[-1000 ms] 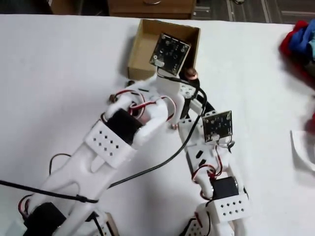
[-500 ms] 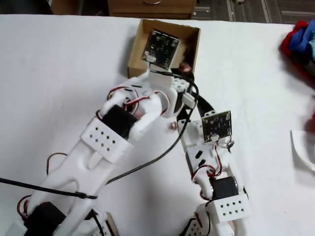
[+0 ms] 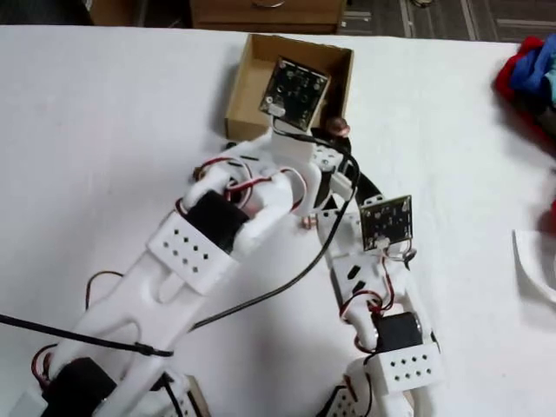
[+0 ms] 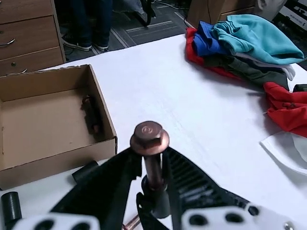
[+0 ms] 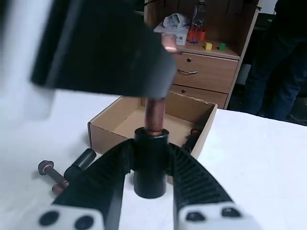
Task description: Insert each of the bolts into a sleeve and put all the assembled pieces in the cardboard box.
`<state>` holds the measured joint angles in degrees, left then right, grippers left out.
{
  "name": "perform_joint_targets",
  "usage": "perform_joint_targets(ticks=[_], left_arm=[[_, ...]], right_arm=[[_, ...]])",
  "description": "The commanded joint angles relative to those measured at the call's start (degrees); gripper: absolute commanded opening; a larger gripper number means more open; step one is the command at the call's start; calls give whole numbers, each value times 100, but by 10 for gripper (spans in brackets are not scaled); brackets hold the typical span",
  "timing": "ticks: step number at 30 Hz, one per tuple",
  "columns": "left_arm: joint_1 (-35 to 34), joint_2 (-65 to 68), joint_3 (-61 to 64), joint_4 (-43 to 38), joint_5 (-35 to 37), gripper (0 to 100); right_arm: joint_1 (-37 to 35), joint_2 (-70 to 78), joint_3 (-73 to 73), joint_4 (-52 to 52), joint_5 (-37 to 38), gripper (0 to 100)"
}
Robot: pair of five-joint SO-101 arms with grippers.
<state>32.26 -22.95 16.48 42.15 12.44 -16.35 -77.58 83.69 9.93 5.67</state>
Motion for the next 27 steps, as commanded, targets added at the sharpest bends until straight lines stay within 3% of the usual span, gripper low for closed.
perform_joint_targets(ticks=[1, 8, 12, 18, 23, 27], left_arm=[[88, -88, -31, 35, -70, 90], [-18, -88, -40, 615, -185, 94], [26, -88, -66, 659, -659, 94], [26, -88, -84, 730, -668, 95], [26, -88, -92, 1108, -677, 172], [0, -88, -92, 1354, -677, 177]], right_arm=[[40, -145, -123, -154, 35, 23], [40, -145, -123, -154, 35, 23], [40, -145, -123, -154, 35, 23], [40, -145, -123, -154, 35, 23], [40, -145, -123, -154, 35, 23], [40, -145, -123, -154, 35, 23]])
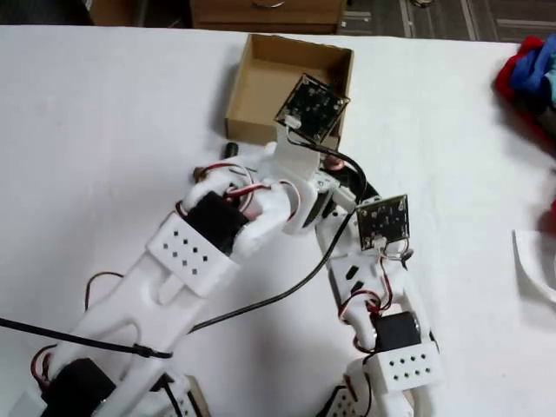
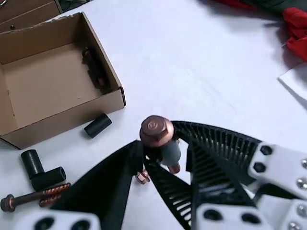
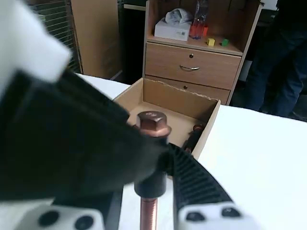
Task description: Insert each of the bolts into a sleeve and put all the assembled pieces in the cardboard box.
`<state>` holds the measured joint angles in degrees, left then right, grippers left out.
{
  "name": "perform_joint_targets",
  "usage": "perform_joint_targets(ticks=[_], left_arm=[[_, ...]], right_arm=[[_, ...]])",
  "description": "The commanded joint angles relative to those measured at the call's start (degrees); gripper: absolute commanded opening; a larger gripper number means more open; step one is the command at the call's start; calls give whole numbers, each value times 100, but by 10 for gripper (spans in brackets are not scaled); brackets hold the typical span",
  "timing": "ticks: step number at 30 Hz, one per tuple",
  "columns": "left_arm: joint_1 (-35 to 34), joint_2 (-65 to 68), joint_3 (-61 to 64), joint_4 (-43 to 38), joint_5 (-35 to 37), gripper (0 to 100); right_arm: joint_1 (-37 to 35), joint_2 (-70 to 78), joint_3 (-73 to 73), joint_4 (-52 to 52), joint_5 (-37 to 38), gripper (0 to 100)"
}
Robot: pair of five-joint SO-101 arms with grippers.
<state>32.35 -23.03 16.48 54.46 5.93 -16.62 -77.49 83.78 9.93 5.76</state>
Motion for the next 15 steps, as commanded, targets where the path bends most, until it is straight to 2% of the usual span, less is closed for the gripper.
perform_joint_targets(ticks=[1, 9, 12, 15], left_arm=[[-26, -88, -92, 123, -26, 177], [-475, -88, -558, 290, -26, 176], [-949, -88, -1200, 545, -35, 176], [-1705, -79, -1543, 615, -35, 176]], right_arm=[[66, -154, -132, -154, 26, 23], [84, -101, -132, -136, 26, 23], [268, -101, -132, -136, 26, 23], [549, -4, -299, 48, 26, 24]])
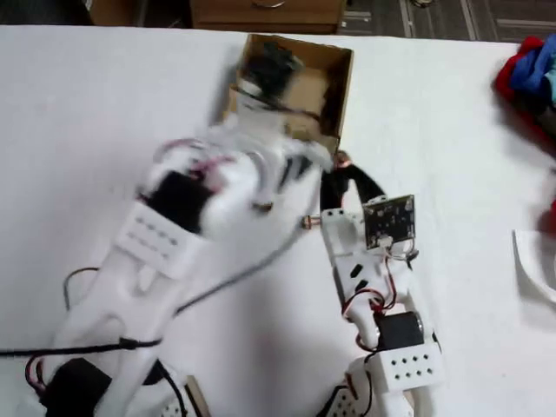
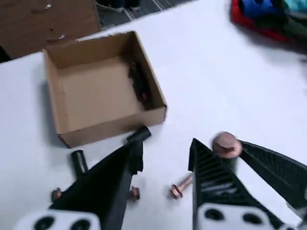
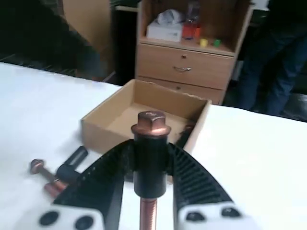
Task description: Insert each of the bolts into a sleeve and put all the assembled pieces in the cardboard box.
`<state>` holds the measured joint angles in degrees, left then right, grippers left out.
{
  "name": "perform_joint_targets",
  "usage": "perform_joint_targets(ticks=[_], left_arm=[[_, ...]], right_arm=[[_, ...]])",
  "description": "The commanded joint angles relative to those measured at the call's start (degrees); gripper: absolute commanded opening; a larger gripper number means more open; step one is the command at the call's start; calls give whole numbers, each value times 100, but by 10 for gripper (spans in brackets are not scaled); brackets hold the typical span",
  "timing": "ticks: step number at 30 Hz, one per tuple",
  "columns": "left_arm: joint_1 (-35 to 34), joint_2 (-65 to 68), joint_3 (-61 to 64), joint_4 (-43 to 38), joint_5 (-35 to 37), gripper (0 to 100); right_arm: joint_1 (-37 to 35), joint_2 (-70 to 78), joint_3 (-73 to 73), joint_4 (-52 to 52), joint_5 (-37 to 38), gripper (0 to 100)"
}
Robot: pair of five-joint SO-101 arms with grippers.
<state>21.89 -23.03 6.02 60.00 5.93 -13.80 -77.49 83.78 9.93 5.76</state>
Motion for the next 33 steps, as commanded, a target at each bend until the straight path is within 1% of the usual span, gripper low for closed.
perform_joint_targets(ticks=[1, 3, 5, 8, 10, 12, 16, 19, 22, 24, 26, 28, 33], left_arm=[[-958, -62, -488, 62, -35, 176], [-1565, -26, -242, 132, -35, 177], [-2048, -35, 347, 88, -35, 177], [-2541, -26, 1279, -149, -35, 177], [-2699, -26, 1930, -554, -35, 177], [-2822, -26, 2607, -1178, -35, 177], [-2998, -26, 3943, -2743, -35, 177], [-2954, -26, 4804, -3868, -35, 177], [-2954, -26, 5367, -4756, -9, 177], [-2954, -26, 5525, -5108, -9, 177], [-2954, -26, 5560, -5213, 0, 177], [-2945, -26, 5560, -5213, 0, 177], [-2945, -26, 5560, -5213, 0, 177]], right_arm=[[330, 127, -492, 224, 26, 24], [391, 655, -1073, 690, 26, 25], [444, 1525, -1943, 1051, 35, 36], [453, 3371, -3657, 1648, 0, 49], [470, 4813, -5081, 2308, -18, 47], [470, 6202, -6664, 3002, -79, 43], [479, 8778, -10040, 3960, -897, 22], [479, 10554, -12563, 4444, -1319, 22], [470, 12207, -14857, 4857, -1398, 22], [435, 13156, -16132, 5095, -1398, 22], [418, 13938, -17116, 5235, -1398, 22], [365, 14510, -17626, 5253, -1398, 22], [259, 15090, -17705, 5086, -1442, 22]])
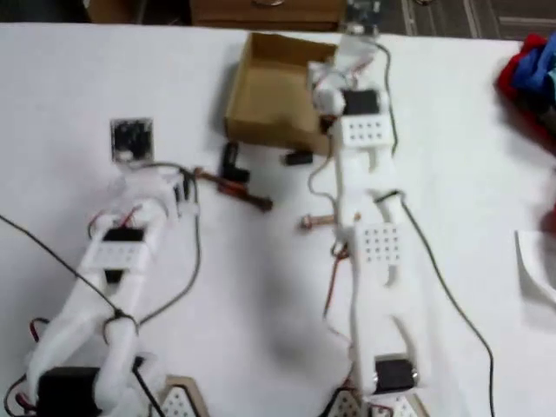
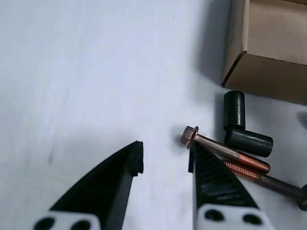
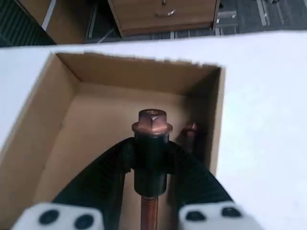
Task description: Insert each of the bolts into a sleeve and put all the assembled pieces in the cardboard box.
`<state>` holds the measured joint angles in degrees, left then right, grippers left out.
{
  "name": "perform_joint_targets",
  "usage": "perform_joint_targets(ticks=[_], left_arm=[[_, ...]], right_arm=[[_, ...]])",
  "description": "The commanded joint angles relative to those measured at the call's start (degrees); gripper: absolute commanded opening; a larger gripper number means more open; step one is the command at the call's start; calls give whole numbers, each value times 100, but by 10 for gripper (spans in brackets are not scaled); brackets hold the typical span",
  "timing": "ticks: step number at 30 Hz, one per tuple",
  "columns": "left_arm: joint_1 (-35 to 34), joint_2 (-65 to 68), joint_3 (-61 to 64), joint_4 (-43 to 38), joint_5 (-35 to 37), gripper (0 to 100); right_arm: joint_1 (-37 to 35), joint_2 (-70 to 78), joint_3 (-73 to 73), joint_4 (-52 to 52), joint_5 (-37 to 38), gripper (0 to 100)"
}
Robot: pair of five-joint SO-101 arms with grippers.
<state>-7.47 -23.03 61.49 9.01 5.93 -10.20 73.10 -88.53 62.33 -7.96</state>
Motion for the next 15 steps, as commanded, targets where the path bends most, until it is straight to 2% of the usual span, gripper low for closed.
perform_joint_targets(ticks=[1, 15], left_arm=[[-9, -26, 22, -114, 0, 177], [-9, -26, 22, -105, -9, 177]], right_arm=[[-101, 84, -475, -215, -70, 22], [-242, 154, -114, -470, -62, 32]])
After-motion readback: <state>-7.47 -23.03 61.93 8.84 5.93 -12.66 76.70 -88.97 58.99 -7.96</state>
